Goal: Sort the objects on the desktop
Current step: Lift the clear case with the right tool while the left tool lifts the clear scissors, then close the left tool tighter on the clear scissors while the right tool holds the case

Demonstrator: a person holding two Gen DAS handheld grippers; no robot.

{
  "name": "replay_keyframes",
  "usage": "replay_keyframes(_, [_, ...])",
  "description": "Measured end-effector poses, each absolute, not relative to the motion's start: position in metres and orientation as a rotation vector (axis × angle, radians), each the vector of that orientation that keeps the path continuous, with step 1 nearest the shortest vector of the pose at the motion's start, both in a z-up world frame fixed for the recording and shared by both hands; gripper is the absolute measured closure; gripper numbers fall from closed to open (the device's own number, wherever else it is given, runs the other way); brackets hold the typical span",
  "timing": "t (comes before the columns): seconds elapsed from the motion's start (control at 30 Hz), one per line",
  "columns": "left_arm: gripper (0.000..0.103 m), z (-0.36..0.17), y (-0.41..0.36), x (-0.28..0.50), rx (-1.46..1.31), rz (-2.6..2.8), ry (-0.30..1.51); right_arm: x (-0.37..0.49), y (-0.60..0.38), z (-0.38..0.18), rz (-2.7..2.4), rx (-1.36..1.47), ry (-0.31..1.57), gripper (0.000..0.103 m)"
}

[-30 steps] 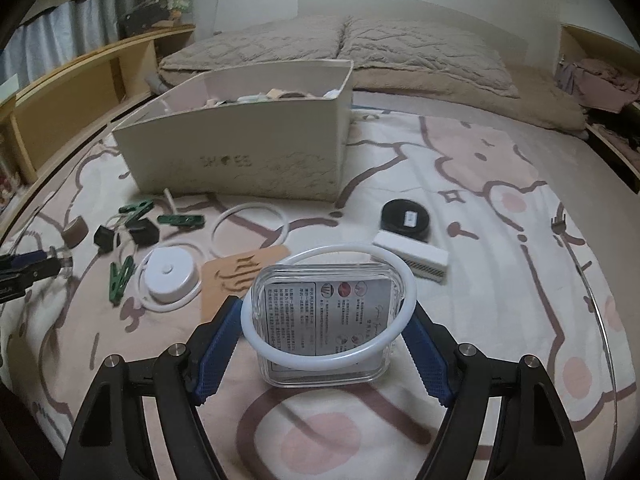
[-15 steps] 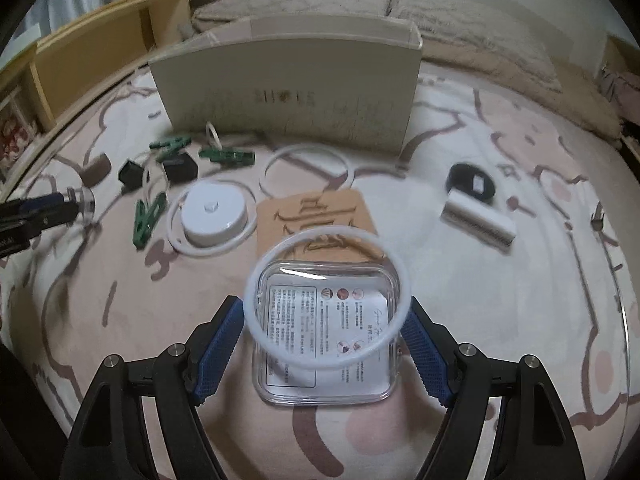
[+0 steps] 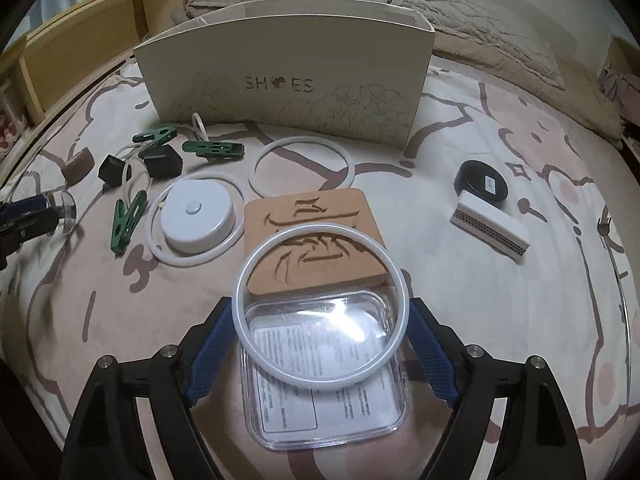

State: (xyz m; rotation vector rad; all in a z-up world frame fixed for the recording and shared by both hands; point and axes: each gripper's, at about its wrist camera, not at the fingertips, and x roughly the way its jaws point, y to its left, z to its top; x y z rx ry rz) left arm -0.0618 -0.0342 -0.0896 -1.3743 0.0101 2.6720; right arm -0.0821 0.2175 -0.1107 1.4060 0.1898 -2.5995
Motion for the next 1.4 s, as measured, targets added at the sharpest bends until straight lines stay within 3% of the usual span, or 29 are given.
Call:
replay_keyframes(0.23, [0.042, -0.088, -0.033, -0.062, -1.364, 2.668, 0.013, -0.078, 0.214, -0.105, -2.614, 1.354, 0.208, 0.019])
replay_keyframes(0.3, [0.063, -0.089, -0.032, -0.062, -1.365, 2.662, 0.011, -0.078, 0.212, -0.105, -2.613, 1.347, 0.216, 0.019])
replay_keyframes(0.57, [0.063, -0.092, -0.034, -0.064, -1.396, 2.653, -0.015, -0.076, 0.209, -0.105, -2.596, 1.342, 0.217, 0.019])
replay_keyframes(0.63, [0.055, -0.093, -0.035, -0.066, -1.410, 2.642, -0.024, -0.076, 0.208, -0.106, -2.593, 1.347, 0.224, 0.019])
replay_keyframes(0.7, [0.035, -0.096, -0.036, -0.067, -1.428, 2.632, -0.044, -0.076, 0.208, -0.107, -2.592, 1.353, 0.229, 0.019])
replay_keyframes(1.07, [0.031, -0.100, -0.026, -0.066, -1.428, 2.606, 0.020, -0.075, 0.210, -0.105, -2.587, 1.351, 0.201, 0.019])
replay_keyframes(1.13, [0.035, -0.102, -0.025, -0.067, -1.436, 2.596, 0.025, -0.074, 0.210, -0.104, -2.584, 1.343, 0.193, 0.019])
replay_keyframes(1.2, [0.053, -0.104, -0.025, -0.067, -1.452, 2.577, 0.020, -0.073, 0.210, -0.102, -2.594, 1.325, 0.203, 0.019])
replay_keyframes(1.4, [0.064, -0.108, -0.024, -0.068, -1.483, 2.556, 0.030, -0.072, 0.209, -0.099, -2.605, 1.302, 0.200, 0.019])
